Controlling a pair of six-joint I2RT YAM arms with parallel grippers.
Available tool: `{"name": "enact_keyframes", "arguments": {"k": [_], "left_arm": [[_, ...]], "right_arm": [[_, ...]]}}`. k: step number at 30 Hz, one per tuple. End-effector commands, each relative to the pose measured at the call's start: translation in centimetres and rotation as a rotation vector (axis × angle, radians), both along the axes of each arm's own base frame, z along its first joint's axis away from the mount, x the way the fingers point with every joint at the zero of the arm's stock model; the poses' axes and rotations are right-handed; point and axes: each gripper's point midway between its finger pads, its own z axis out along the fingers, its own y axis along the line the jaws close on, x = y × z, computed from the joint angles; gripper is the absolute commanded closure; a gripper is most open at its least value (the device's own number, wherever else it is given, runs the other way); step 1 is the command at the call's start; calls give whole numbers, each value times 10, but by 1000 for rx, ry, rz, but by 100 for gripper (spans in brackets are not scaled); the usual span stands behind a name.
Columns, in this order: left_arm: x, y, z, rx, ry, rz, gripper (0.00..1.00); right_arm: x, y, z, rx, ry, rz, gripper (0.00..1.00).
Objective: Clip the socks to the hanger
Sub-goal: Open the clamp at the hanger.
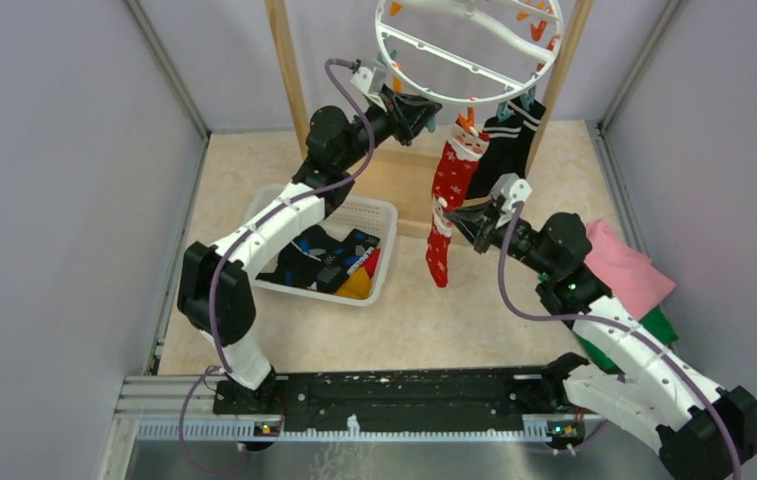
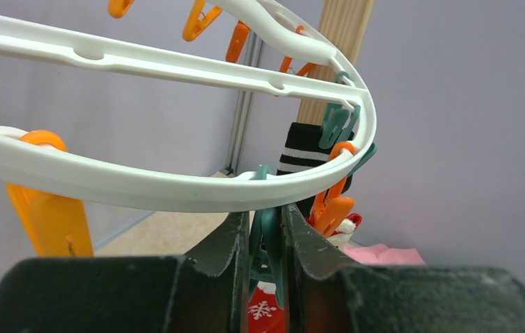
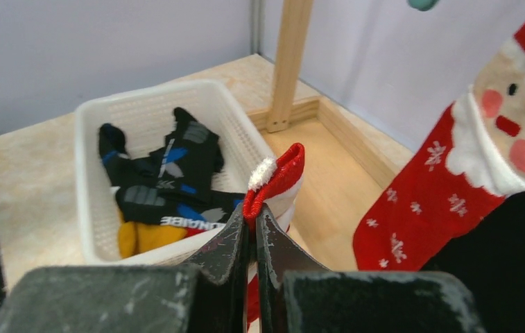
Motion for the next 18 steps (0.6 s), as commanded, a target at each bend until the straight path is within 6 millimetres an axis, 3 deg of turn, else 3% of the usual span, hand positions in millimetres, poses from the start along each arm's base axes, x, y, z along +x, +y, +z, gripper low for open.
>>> {"name": "enact_keyframes", "arguments": {"k": [1, 12, 18], "left_arm": [[-6, 11, 38, -81, -22, 87, 100], [1, 18, 32, -79, 40, 334, 100], [1, 17, 27, -80, 71, 386, 100]], "right_arm": [[31, -7, 46, 37, -130, -137, 100], [62, -12, 74, 108, -167, -284, 100], [71, -10, 80, 102, -196, -334, 100]]}}
